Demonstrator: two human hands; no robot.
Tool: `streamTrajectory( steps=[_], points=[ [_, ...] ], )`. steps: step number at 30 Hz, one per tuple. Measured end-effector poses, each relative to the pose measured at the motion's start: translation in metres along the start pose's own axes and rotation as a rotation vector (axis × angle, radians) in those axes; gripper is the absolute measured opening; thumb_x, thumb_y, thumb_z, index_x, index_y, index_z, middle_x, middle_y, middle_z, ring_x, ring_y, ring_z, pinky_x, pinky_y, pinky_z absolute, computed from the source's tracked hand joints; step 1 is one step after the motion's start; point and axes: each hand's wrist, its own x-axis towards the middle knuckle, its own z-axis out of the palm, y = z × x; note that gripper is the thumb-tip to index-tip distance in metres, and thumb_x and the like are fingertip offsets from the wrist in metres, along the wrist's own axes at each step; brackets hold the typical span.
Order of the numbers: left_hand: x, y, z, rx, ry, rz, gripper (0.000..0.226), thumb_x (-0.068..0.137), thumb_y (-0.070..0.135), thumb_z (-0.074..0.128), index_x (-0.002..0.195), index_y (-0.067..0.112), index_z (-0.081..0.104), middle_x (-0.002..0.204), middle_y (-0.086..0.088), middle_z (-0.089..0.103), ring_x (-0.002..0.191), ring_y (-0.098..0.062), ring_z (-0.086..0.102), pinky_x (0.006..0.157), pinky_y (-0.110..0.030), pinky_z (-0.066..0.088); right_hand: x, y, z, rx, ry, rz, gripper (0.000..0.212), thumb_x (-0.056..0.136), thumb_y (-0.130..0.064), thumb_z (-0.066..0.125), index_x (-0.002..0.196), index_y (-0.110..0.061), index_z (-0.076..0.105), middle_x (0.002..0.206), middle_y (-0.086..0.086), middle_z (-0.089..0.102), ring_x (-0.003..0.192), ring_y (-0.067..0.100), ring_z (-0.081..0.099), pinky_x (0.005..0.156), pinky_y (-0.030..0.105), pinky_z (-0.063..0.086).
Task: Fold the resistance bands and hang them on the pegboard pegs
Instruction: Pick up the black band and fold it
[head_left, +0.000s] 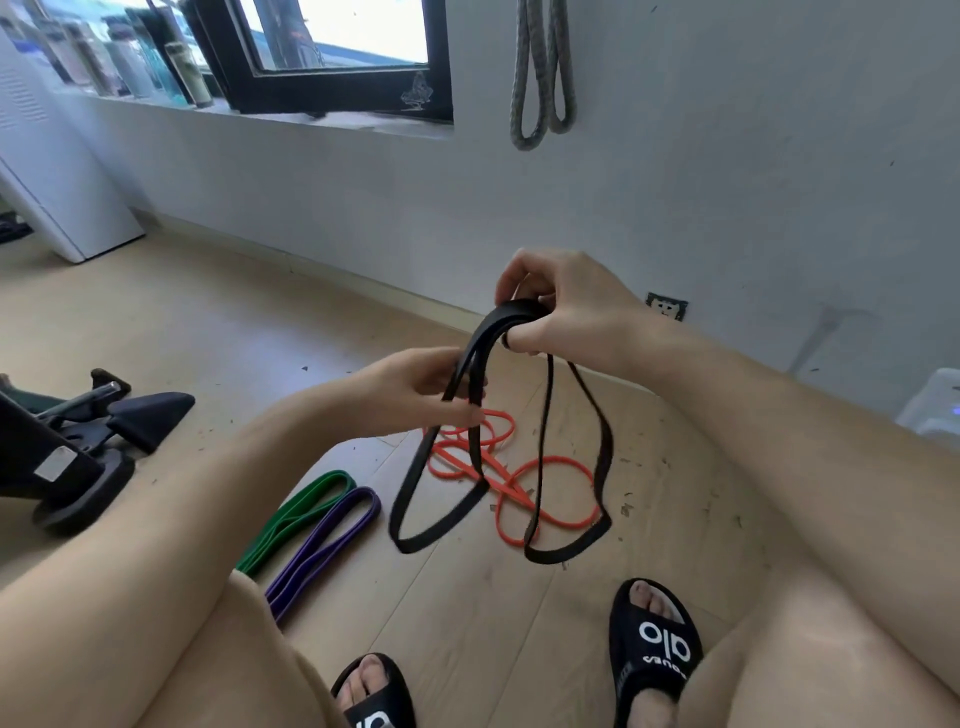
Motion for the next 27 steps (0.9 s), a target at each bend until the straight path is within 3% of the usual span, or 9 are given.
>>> streamTrajectory(
  steps=[3,5,8,12,18,22,27],
  points=[
    [0.004,0.013,0.004,-0.16,0.134,0.117,0.043,0.08,0.033,0.078,0.112,0.007,0.065,0.109,-0.014,0.074,0.107,-0.03,0.071,0.098,-0.042,0.056,0.002,0.0,0.004,-0.056,0.003,-0.008,0.028,0.076,-0.008,0.074,0.098,-0.023,0.065,0.085,0.0,0.071,0.077,0.018,0.066,0.069,0.031,0.052],
    [0.006,0.017,0.005,-0.139,0.167,0.158,0.037,0.085,0.031,0.077,0.108,0.004,0.064,0.104,-0.023,0.07,0.101,-0.039,0.068,0.094,-0.05,0.055,0.002,0.0,0.005,-0.058,-0.004,-0.011,0.028,0.076,-0.009,0.073,0.098,-0.023,0.065,0.086,0.0,0.07,0.077,0.016,0.064,0.067,0.028,0.05],
    [0.008,0.02,0.004,-0.086,0.192,0.163,0.007,0.098,0.014,0.069,0.101,0.013,0.063,0.094,-0.011,0.072,0.095,-0.024,0.074,0.088,-0.039,0.058,0.003,0.001,0.005,-0.063,0.0,-0.011,0.028,0.077,-0.01,0.074,0.1,-0.024,0.064,0.086,-0.001,0.069,0.078,0.015,0.065,0.068,0.027,0.052],
    [0.005,0.023,0.002,-0.09,0.188,0.177,0.007,0.101,0.015,0.064,0.099,0.022,0.063,0.089,0.006,0.068,0.093,-0.02,0.076,0.087,-0.026,0.056,0.002,0.005,0.002,-0.057,-0.003,0.016,0.028,0.078,-0.012,0.076,0.1,-0.024,0.063,0.084,-0.002,0.07,0.074,0.014,0.068,0.068,0.027,0.053],
    [0.002,0.023,0.0,-0.114,0.188,0.186,0.004,0.1,0.009,0.063,0.101,0.012,0.06,0.091,-0.002,0.072,0.092,-0.025,0.075,0.09,-0.034,0.059,0.002,0.006,0.003,-0.028,-0.018,0.013,0.028,0.08,-0.012,0.075,0.103,-0.022,0.062,0.082,-0.004,0.072,0.069,0.006,0.069,0.064,0.019,0.052],
    [-0.001,0.026,-0.003,-0.089,0.204,0.181,0.005,0.101,0.01,0.062,0.104,0.007,0.06,0.087,-0.003,0.074,0.091,-0.024,0.075,0.09,-0.032,0.059,0.002,0.013,0.002,-0.045,-0.058,0.051,0.029,0.08,-0.014,0.076,0.104,-0.023,0.062,0.086,-0.004,0.074,0.072,0.008,0.071,0.068,0.024,0.055],
    [-0.002,0.023,-0.008,-0.06,0.226,0.155,0.003,0.101,0.018,0.064,0.098,0.018,0.062,0.081,0.002,0.071,0.086,-0.018,0.073,0.085,-0.032,0.056,0.002,0.026,-0.001,-0.163,-0.148,0.117,0.029,0.081,-0.018,0.078,0.105,-0.025,0.063,0.091,-0.004,0.07,0.081,0.012,0.067,0.067,0.023,0.047]
  ],
)
